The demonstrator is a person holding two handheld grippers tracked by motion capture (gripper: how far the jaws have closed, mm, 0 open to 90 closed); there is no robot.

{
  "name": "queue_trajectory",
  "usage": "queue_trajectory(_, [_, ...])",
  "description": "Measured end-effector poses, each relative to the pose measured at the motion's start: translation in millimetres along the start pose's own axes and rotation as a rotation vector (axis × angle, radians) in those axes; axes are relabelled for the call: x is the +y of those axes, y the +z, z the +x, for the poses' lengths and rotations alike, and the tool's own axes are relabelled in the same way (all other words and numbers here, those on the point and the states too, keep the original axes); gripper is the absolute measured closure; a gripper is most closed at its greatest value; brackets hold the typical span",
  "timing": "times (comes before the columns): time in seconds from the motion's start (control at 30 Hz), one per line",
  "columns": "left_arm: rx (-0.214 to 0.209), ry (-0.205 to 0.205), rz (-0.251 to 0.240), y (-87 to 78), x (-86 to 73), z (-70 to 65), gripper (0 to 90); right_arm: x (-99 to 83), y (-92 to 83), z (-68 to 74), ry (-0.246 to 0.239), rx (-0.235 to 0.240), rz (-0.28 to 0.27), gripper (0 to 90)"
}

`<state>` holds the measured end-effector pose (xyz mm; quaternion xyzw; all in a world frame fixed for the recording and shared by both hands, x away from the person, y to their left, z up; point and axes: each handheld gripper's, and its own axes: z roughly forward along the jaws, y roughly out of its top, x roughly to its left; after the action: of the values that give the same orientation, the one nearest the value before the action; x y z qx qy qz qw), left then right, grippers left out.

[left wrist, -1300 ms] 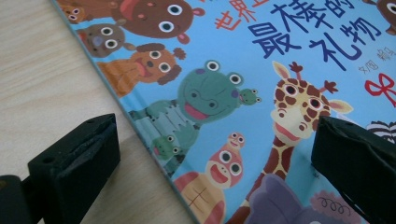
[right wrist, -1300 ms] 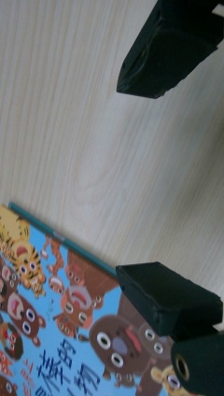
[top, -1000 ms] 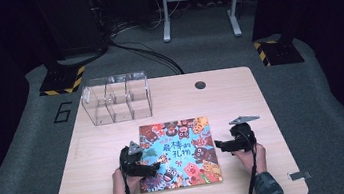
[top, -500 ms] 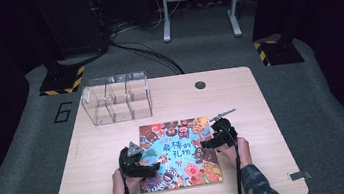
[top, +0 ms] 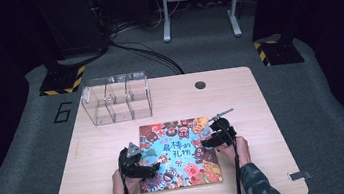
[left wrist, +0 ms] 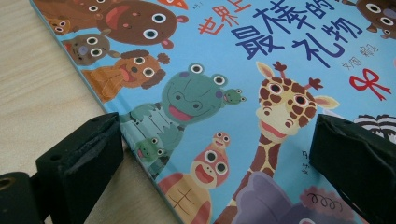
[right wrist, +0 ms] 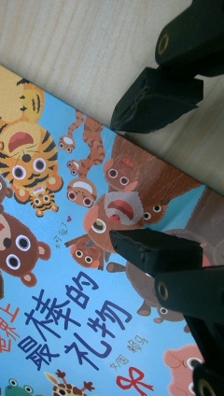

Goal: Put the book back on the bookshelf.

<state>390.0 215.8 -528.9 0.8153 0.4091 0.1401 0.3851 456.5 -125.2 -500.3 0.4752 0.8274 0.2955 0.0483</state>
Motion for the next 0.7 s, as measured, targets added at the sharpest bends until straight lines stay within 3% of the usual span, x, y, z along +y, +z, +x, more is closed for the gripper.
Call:
queue_trajectory(0.2, [0.01,-0.008,-0.003,0.2,-0.2,-1.6,2.8,-1.6,-1.9,0.2,0.036,-0.002,0.001,45.8])
queue_trajectory(0.47, [-0.001,-0.007,0.0,-0.4,-0.3,-0.8,2.9,-3.3,-3.4,-1.8,0.03,0.013,0.005,45.8])
queue_trajectory(0.57, [-0.008,-0.07,-0.047,-1.8,-2.6,2.1,4.9,-3.1,-3.4,-3.8,0.023,0.035,0.007,43.9])
queue_trajectory(0.63, [0.027,-0.093,-0.046,-6.3,-5.3,8.7,4.9,-3.7,-3.5,-5.3,-0.005,0.039,0.006,44.1])
queue_trajectory(0.7, [0.044,-0.13,-0.058,-11.2,-8.4,16.9,4.5,-4.3,-3.6,-5.5,-0.003,0.044,0.001,44.1])
